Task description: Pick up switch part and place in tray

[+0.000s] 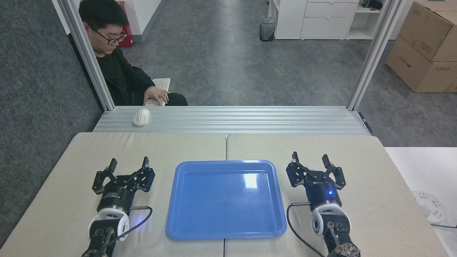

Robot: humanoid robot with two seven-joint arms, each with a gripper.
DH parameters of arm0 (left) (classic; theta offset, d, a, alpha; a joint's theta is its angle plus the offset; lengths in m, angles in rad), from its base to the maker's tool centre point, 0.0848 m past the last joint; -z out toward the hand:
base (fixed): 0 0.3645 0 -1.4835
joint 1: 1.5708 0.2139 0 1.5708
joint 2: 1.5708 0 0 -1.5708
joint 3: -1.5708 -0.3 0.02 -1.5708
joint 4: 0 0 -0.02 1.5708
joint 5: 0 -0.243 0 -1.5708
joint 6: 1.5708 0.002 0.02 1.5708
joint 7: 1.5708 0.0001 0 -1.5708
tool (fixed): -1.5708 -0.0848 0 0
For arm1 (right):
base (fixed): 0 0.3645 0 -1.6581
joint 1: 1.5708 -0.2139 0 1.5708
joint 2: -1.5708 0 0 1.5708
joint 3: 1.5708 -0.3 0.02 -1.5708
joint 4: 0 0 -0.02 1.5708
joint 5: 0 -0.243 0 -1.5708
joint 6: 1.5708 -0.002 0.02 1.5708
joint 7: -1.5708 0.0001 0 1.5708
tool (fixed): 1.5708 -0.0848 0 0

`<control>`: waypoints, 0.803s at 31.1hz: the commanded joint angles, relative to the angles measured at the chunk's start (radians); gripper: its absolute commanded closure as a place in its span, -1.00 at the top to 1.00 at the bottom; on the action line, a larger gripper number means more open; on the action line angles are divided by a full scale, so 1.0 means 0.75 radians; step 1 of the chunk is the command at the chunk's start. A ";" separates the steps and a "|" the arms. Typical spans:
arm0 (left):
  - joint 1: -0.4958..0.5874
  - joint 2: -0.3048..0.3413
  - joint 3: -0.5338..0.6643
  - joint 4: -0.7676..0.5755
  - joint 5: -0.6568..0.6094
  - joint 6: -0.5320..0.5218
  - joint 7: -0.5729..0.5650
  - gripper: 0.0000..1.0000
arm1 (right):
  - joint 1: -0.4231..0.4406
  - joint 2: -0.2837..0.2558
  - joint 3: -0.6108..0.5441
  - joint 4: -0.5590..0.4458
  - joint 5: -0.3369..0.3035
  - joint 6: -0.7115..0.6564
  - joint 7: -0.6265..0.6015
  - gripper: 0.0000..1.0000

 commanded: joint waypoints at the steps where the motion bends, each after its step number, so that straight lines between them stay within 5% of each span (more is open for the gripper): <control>1: 0.002 0.001 0.001 -0.041 0.003 -0.002 0.003 1.00 | -0.001 0.001 -0.033 -0.001 -0.001 0.000 0.000 1.00; 25: 0.007 0.003 0.001 -0.035 0.003 -0.006 0.003 1.00 | 0.001 0.001 -0.033 0.001 -0.001 0.000 0.000 1.00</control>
